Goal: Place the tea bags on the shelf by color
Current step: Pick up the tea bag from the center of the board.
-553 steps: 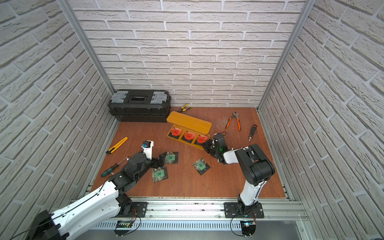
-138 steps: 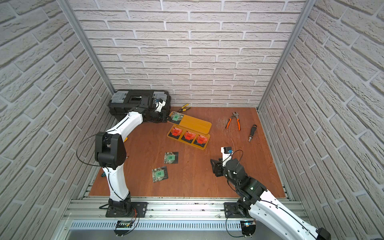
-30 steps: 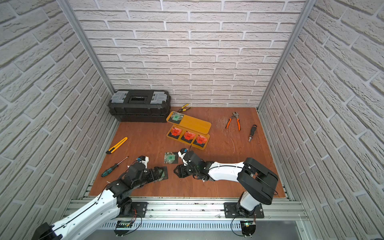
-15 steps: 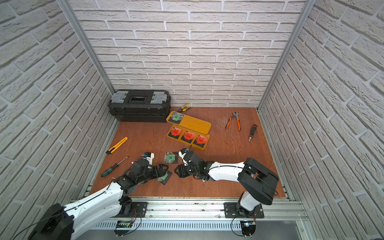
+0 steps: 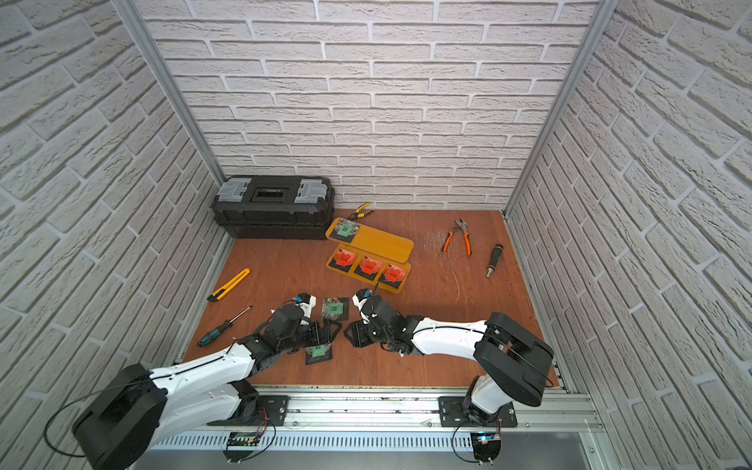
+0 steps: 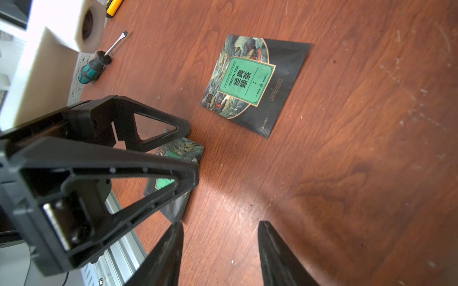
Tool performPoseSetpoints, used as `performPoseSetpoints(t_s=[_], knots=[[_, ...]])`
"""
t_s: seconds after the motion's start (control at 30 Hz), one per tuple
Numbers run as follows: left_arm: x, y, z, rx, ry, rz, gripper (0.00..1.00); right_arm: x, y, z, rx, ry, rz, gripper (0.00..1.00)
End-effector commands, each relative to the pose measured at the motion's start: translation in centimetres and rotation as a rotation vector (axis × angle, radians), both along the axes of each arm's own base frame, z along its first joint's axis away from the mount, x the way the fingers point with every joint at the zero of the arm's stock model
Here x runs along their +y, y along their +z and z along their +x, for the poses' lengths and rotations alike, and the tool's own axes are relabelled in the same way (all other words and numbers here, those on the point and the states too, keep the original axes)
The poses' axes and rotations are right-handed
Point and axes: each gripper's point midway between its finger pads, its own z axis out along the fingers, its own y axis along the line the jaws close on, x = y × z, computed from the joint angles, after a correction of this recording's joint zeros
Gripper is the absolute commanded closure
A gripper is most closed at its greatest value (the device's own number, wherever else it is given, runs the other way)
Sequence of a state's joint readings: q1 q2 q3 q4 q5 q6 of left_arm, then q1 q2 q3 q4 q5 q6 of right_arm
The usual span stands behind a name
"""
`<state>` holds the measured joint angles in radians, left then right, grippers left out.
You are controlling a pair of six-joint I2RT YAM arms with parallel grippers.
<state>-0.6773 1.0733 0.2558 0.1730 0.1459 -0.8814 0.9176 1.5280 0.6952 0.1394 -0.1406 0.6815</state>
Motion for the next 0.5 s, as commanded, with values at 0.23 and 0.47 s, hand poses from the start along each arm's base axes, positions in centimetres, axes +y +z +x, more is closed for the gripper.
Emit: performPoseSetpoints(t_s=[0.23,0.47], knots=[[2.1,3.2,0.3,-0.104,0.096,0.017,0.02,0.8,0.6,-0.5,-0.004,0.037,0.035,0.50],[5.1,2.7,-1.5,-0.074,0.177,0.049,0.02,2.7,0.5,-1.2,0.030,0.090,0.079,0.58]])
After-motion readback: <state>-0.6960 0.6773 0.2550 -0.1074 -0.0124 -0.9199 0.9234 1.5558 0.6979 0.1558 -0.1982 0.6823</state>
